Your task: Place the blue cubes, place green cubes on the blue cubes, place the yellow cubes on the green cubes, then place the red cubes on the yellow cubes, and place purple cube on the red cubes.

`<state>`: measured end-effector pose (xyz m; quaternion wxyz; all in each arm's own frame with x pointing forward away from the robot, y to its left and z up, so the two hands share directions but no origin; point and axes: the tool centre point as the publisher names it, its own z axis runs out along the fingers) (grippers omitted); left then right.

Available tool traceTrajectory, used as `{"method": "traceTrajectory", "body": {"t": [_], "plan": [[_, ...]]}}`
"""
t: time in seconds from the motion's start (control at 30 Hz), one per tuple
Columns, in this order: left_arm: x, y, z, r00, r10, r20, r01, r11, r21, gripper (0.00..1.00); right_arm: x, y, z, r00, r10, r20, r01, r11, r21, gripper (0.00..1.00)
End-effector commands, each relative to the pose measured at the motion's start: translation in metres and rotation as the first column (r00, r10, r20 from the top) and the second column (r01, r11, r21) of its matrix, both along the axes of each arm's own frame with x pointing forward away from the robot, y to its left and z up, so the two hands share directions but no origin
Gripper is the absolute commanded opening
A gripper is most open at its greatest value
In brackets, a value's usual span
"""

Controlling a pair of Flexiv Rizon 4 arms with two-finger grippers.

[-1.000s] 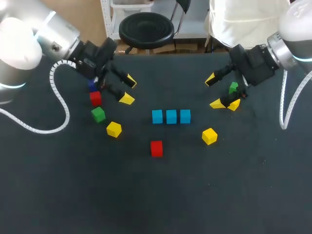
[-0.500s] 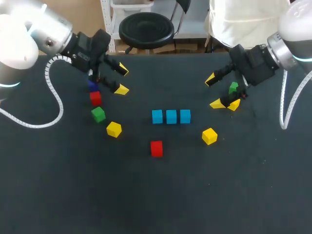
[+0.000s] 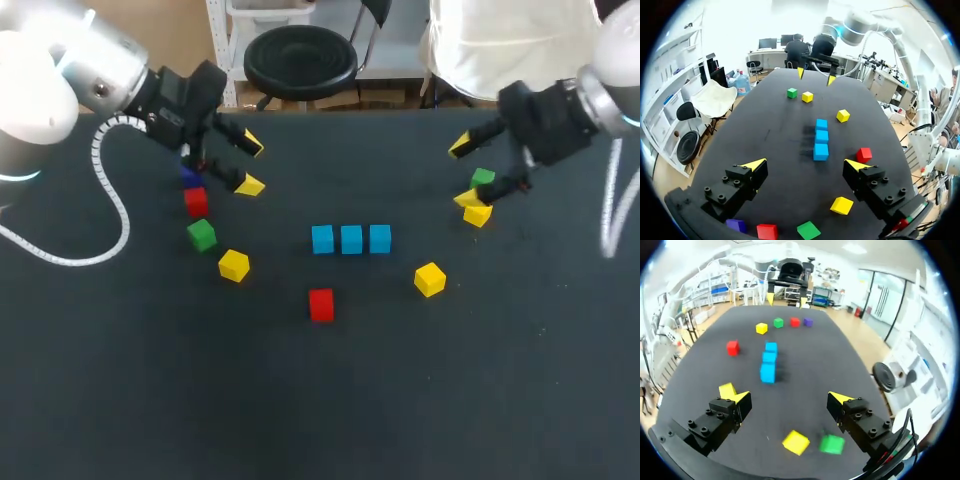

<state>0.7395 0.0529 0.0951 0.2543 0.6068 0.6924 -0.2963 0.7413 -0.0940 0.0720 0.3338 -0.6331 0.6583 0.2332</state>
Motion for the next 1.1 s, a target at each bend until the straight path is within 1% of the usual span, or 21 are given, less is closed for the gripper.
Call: {"method": "traceTrajectory", "body": {"t": [0.03,0.1,0.13,0.17,0.23,0.3,0.33,0.83,0.9,0.97,1.0,1.07,1.1], "plan": [[-0.001,0.000,0.000,1.000,0.001,0.002,-0.001,1.000,0.000,1.00,0.001,-0.025,0.002,0.998,-0.052,0.036,0.051,0.998,0.044,1.00],[-0.001,0.000,0.000,1.000,0.001,0.002,-0.001,1.000,0.000,1.00,0.009,-0.030,-0.002,0.997,-0.078,0.012,0.077,0.996,0.036,1.00],[-0.001,0.000,0.000,1.000,0.001,0.002,-0.001,1.000,0.000,1.00,0.013,-0.033,-0.006,0.997,-0.080,-0.002,0.080,0.995,0.054,1.00],[-0.001,0.000,0.000,1.000,0.001,0.002,-0.001,1.000,0.000,1.00,0.018,-0.036,-0.010,0.997,-0.069,-0.014,0.070,0.995,0.076,1.00],[-0.001,0.000,0.000,1.000,0.001,0.002,-0.001,1.000,0.000,1.00,0.026,-0.040,-0.015,0.998,-0.048,-0.035,0.051,0.994,0.094,1.00],[-0.001,0.000,0.000,1.000,0.001,0.002,-0.001,1.000,0.000,1.00,0.031,-0.039,-0.019,0.999,-0.012,-0.051,0.017,0.997,0.082,1.00],[-0.001,0.000,0.000,1.000,0.001,0.002,-0.001,1.000,0.000,1.00,0.031,-0.039,-0.020,0.999,-0.007,-0.053,0.012,0.995,0.101,1.00],[-0.001,0.000,0.000,1.000,0.001,0.002,-0.001,1.000,0.000,1.00,0.031,-0.039,-0.020,0.999,-0.007,-0.053,0.012,0.995,0.101,1.00],[-0.001,0.000,0.000,1.000,0.001,0.002,-0.001,1.000,0.000,1.00,0.035,-0.042,-0.025,0.999,-0.001,-0.047,0.006,0.994,0.109,1.00],[-0.001,0.000,0.000,1.000,0.001,0.002,-0.001,1.000,0.000,1.00,0.039,-0.046,-0.024,0.999,-0.007,-0.046,0.010,0.998,0.066,1.00],[-0.001,0.000,0.000,1.000,0.001,0.002,-0.001,1.000,0.000,1.00,0.040,-0.048,-0.022,1.000,-0.001,-0.026,0.003,0.997,0.078,1.00],[-0.001,0.000,0.000,1.000,0.001,0.002,-0.001,1.000,0.000,1.00,0.044,-0.053,-0.022,1.000,-0.011,-0.019,0.012,0.997,0.078,1.00],[-0.001,0.000,0.000,1.000,0.001,0.002,-0.001,1.000,0.000,1.00,0.045,-0.056,-0.022,1.000,-0.007,-0.010,0.008,0.995,0.096,1.00]]}}
